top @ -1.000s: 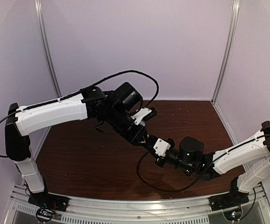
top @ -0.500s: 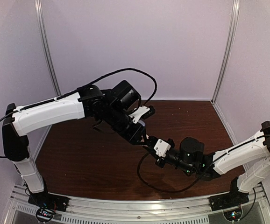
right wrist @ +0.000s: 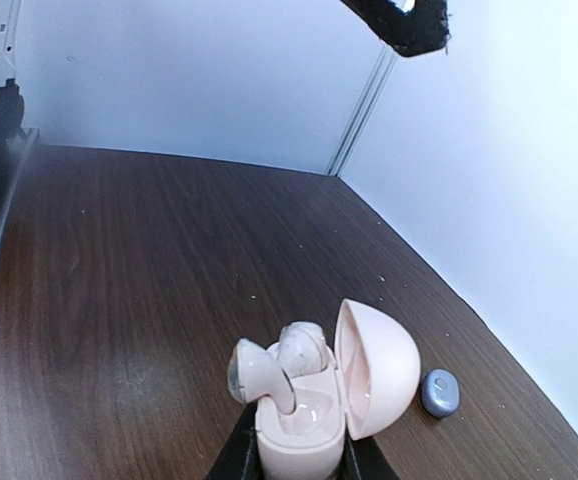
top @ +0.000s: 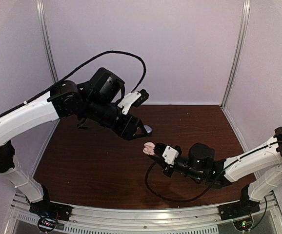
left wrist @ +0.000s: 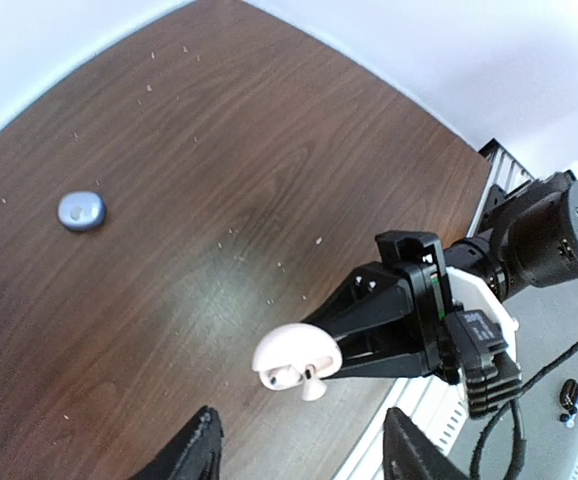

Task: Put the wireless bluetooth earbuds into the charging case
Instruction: Adjust the right earbud in the right side groove of the charging case.

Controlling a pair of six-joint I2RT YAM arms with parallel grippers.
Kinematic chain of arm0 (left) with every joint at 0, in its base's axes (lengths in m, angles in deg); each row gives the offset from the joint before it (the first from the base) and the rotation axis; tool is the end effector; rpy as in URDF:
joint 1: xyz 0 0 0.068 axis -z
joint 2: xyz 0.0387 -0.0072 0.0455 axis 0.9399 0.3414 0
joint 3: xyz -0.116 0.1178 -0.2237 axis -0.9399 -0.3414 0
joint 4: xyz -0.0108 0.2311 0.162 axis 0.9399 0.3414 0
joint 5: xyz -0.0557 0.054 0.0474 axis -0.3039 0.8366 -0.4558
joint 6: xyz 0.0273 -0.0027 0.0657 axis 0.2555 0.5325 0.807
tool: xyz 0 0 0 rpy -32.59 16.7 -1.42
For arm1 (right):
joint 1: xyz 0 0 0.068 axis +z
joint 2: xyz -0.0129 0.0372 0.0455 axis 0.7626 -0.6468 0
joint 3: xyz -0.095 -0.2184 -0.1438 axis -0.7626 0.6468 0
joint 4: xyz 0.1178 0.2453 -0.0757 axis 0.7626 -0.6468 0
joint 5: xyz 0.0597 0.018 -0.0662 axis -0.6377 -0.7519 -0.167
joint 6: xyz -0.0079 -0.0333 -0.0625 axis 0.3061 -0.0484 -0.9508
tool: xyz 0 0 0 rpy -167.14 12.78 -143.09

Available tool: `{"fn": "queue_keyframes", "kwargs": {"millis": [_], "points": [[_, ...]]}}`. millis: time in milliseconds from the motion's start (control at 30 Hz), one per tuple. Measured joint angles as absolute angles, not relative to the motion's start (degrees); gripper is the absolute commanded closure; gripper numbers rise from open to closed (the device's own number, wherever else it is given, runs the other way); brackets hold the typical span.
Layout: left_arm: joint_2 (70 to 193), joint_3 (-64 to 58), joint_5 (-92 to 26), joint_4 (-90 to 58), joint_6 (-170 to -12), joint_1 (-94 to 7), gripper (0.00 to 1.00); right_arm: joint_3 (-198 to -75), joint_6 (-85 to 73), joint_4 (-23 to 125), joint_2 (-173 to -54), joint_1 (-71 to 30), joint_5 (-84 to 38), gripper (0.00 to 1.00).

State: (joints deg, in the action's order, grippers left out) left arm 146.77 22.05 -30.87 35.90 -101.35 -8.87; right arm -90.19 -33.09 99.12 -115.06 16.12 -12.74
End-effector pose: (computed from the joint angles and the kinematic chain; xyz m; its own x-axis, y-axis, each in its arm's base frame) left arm 0.1770 -0.3341 0.3813 -0.6441 0.4070 -0.6477 0.7202 0.6079 -0.3342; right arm 0.1356 0.2956 0.1874 0.2665 -0.2468 -0.9317 -0.8531 0.3894 -0.3472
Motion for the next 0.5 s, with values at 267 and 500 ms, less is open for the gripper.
{"fn": "queue_keyframes", "kwargs": {"millis": [267,500], "points": [[126.84,-0.42,-27.44,17.34,-96.19,-8.87,0.02,-89.95,-28.74,96.69,-107.89,15.43,-22.36,1.00],[112.98,-15.83,-29.78,1.47,-89.68,-8.91,0.02,-90.83,-23.61,89.61,-100.72,14.49,-33.66,1.00]]}}
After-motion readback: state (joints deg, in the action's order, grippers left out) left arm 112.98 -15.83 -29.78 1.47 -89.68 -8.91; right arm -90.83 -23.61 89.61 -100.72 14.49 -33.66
